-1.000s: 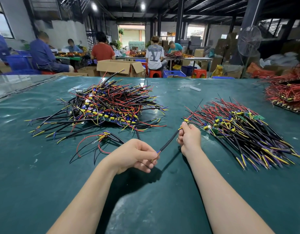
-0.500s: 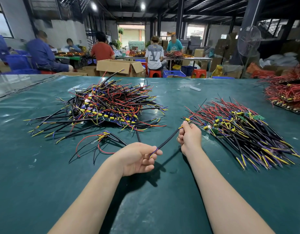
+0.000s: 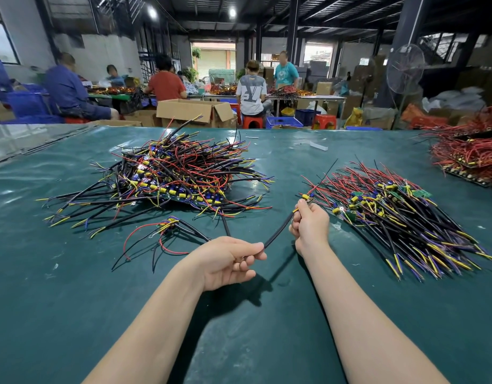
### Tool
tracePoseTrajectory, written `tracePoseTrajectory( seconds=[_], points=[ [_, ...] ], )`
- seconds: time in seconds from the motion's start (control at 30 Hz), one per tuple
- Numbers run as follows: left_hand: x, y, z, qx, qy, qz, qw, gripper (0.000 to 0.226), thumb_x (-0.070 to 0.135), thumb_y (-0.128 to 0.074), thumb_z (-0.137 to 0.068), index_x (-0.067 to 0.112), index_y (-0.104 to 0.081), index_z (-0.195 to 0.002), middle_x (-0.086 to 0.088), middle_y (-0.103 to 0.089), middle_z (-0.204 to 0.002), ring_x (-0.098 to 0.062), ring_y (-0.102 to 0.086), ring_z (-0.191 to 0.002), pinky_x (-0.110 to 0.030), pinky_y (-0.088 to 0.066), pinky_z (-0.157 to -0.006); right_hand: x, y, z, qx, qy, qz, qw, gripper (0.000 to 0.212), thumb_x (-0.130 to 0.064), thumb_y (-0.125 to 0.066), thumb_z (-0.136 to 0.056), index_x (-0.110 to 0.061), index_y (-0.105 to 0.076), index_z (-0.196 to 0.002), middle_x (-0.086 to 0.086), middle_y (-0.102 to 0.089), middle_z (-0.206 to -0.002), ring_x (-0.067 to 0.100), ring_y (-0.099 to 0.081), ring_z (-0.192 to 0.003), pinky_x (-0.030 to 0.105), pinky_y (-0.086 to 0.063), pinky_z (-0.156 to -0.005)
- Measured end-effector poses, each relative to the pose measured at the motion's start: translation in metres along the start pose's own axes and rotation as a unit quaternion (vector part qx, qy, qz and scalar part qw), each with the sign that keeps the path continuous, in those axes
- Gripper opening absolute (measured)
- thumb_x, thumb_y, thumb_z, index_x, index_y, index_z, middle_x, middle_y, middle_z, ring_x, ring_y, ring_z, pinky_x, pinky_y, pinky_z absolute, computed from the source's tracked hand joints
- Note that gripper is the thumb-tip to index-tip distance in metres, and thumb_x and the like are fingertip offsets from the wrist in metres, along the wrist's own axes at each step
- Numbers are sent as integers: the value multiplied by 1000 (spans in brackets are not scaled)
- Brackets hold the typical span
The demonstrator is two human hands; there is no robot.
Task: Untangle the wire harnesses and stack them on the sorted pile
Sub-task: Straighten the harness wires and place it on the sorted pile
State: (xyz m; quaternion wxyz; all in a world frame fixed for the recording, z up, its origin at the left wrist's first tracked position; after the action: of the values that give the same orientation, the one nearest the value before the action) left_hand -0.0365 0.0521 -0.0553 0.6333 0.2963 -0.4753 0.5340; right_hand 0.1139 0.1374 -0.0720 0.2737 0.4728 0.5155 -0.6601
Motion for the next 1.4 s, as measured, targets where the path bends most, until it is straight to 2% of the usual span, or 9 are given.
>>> tracePoseTrajectory(
  seconds=[0.27, 0.43, 0.57, 0.73, 0.83, 0.93, 1.17, 1.4],
  points=[
    [-1, -4, 2, -61, -52, -23, 997, 20, 10, -51, -93, 3, -62, -78, 4, -55, -47, -1, -48, -37, -20, -53, -51, 0, 4, -2, 22, 5, -9, 1000, 35, -9, -41, -98, -11, -37, -63, 5, -34, -54, 0, -24, -24, 9, -19, -30],
    [3, -6, 2, -17, -68, -40, 997, 23, 8, -49, -94, 3, -60, -75, 4, -51, -44, -3, -44, -35, -22, -53, -49, 0, 2, -5, 39, -5, -6, 999, 35, -9, -41, -97, -12, -36, -62, 4, -34, -55, 0, -24, -24, 9, -18, -30],
    [4, -14, 2, 20, -85, -142, 986, 26, 7, -44, -95, 7, -57, -72, 8, -45, -42, -4, -39, -35, -24, -55, -51, 0, 4, -8, 54, -10, 0, 999, 36, -9, -42, -97, -11, -36, -61, 4, -35, -55, 1, -24, -23, 9, -18, -30],
    [6, -17, 7, -31, -93, -203, 974, 26, 6, -40, -96, 7, -54, -74, 5, -51, -46, -5, -47, -38, -25, -57, -54, 1, 4, -7, 36, -7, 18, 999, 35, -9, -41, -97, -11, -37, -62, 4, -34, -55, 1, -23, -23, 9, -18, -29],
    [4, -19, 9, -31, -93, -230, 968, 23, 4, -42, -94, 8, -54, -75, 0, -57, -54, -7, -55, -43, -23, -55, -53, 1, 6, -6, 30, -11, 21, 999, 35, -9, -41, -97, -11, -37, -62, 4, -34, -56, 0, -23, -23, 9, -18, -29],
    [2, -17, 8, -36, -88, -217, 972, 21, 5, -48, -92, 9, -58, -75, 3, -61, -55, -6, -58, -47, -21, -54, -54, 0, 6, -5, 26, -15, 26, 999, 35, -9, -41, -97, -11, -37, -62, 4, -33, -56, 0, -23, -23, 9, -18, -30],
    [2, -7, 6, -75, -41, -98, 991, 16, 8, -54, -92, 7, -63, -79, 1, -64, -57, -6, -59, -48, -21, -53, -52, -2, 2, -6, 34, -6, 51, 998, 35, -10, -42, -97, -11, -41, -62, 3, -34, -54, 1, -24, -23, 9, -19, -30],
    [-4, -7, 7, -100, -50, -142, 984, 22, 10, -54, -91, 12, -65, -73, 3, -66, -59, -5, -60, -51, -20, -52, -53, 1, 2, -4, 39, -17, 31, 999, 35, -9, -43, -96, -11, -40, -62, 1, -33, -48, 0, -21, -24, 7, -18, -32]
  ],
)
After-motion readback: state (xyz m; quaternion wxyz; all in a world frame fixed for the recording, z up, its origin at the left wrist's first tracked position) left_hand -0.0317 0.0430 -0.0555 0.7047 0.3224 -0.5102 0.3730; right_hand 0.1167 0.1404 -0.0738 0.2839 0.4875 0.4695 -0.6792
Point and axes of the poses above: each hand's wrist, its own z-axis away from the middle knuckle, its own y-axis out of the back of the hand, x = y × z, the point moved 1 cm from there along -z, towards the middle knuckle
